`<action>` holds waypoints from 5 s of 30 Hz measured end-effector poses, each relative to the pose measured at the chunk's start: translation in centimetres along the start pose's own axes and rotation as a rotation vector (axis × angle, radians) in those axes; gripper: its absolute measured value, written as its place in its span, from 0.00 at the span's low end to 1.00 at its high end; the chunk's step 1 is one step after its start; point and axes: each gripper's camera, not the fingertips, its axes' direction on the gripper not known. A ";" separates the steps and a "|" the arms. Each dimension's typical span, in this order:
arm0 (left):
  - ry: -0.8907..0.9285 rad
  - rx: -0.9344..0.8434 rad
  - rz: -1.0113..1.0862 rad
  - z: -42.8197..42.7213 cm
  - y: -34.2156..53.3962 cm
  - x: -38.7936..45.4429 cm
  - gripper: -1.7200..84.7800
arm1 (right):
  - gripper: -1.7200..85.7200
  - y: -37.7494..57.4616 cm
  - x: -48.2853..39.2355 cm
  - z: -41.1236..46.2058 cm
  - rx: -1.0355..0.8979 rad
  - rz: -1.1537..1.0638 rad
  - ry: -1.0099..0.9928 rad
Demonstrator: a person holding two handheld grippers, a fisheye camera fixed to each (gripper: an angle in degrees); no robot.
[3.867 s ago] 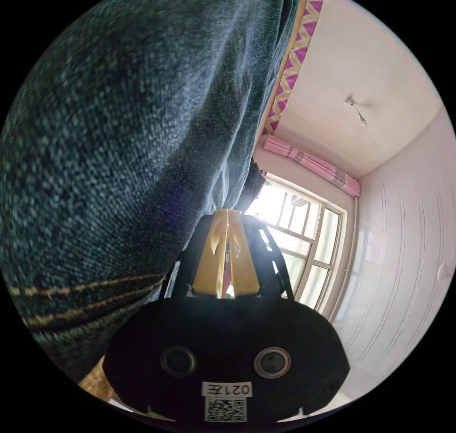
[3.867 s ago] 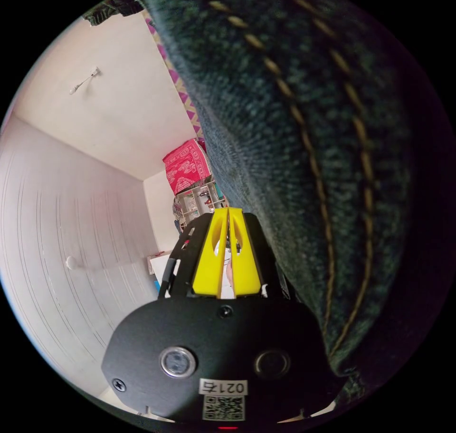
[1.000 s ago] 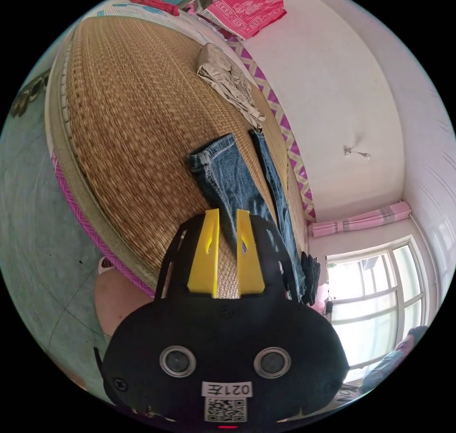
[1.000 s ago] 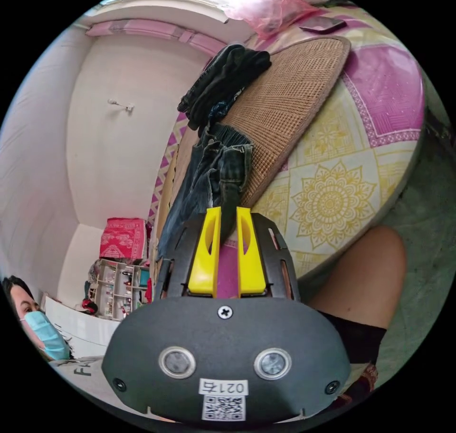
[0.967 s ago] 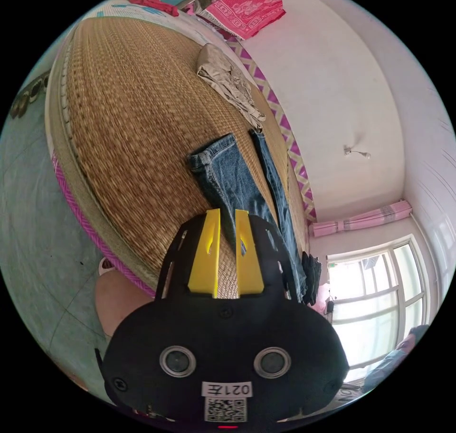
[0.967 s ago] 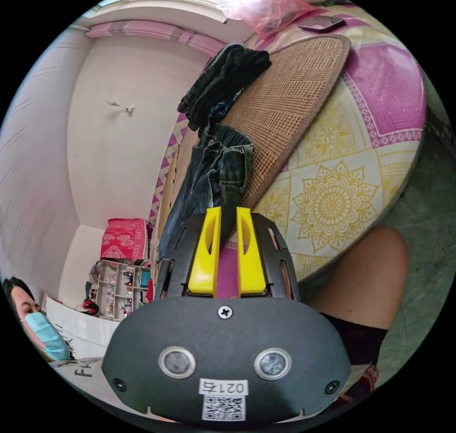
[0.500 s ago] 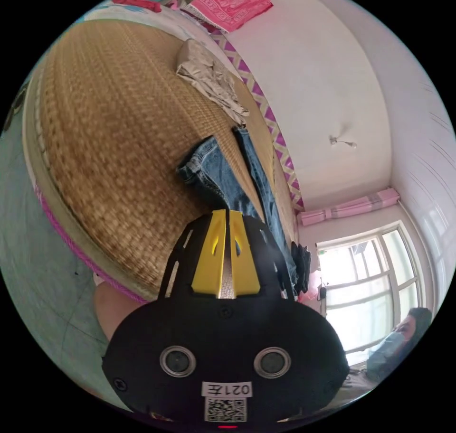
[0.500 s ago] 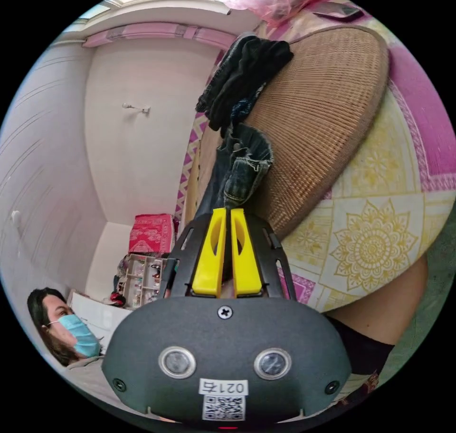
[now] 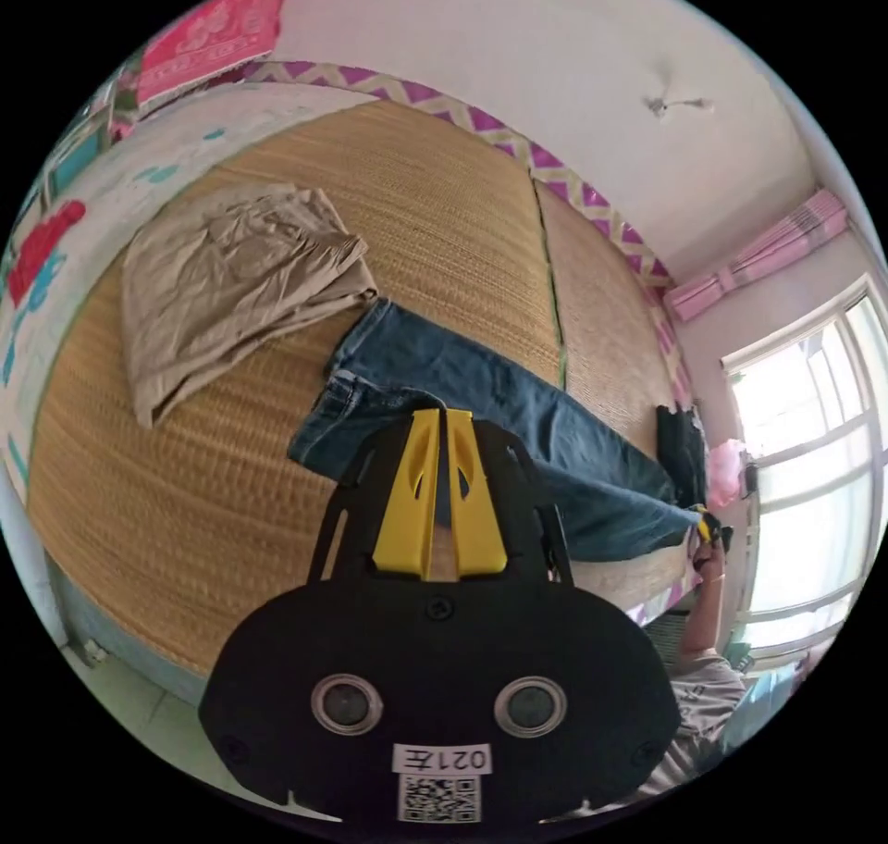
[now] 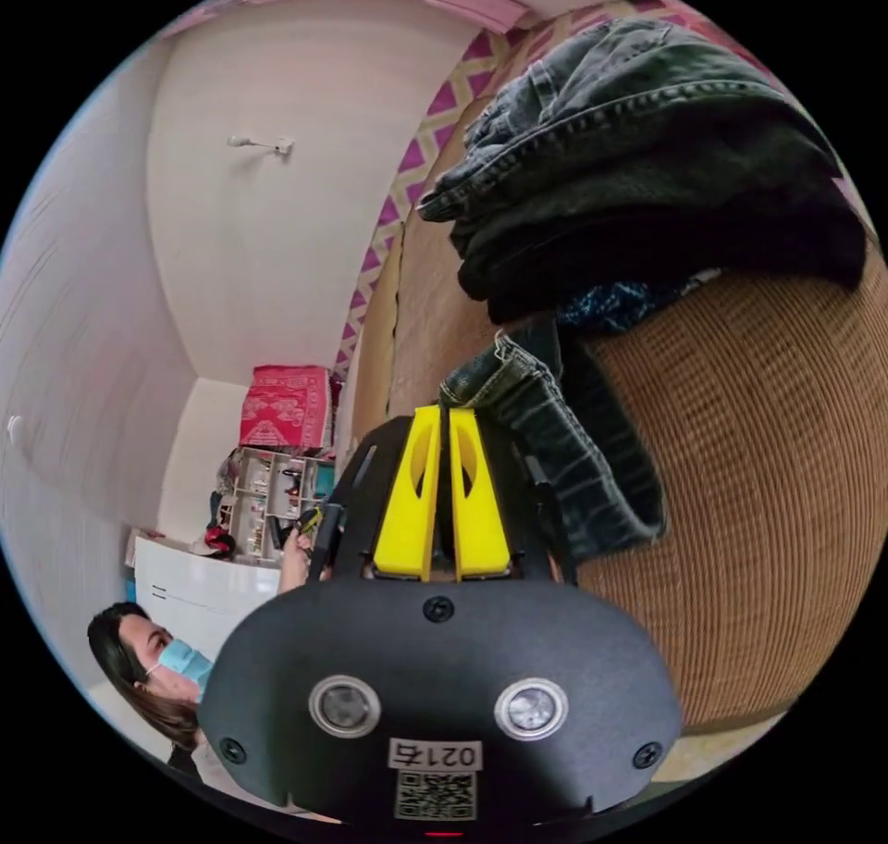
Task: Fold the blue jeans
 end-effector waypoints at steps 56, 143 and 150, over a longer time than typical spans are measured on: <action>0.379 0.217 -0.268 8.0 13.6 -28.9 0.14 | 0.01 23.6 -39.5 35.8 -0.389 -1.019 0.405; 0.398 0.302 0.491 -8.0 15.1 6.2 0.01 | 0.04 41.9 -66.0 48.8 -0.063 -1.431 0.554; 0.288 0.274 0.513 -6.7 17.2 0.6 0.01 | 0.04 45.7 -62.4 60.5 -0.208 -1.339 0.521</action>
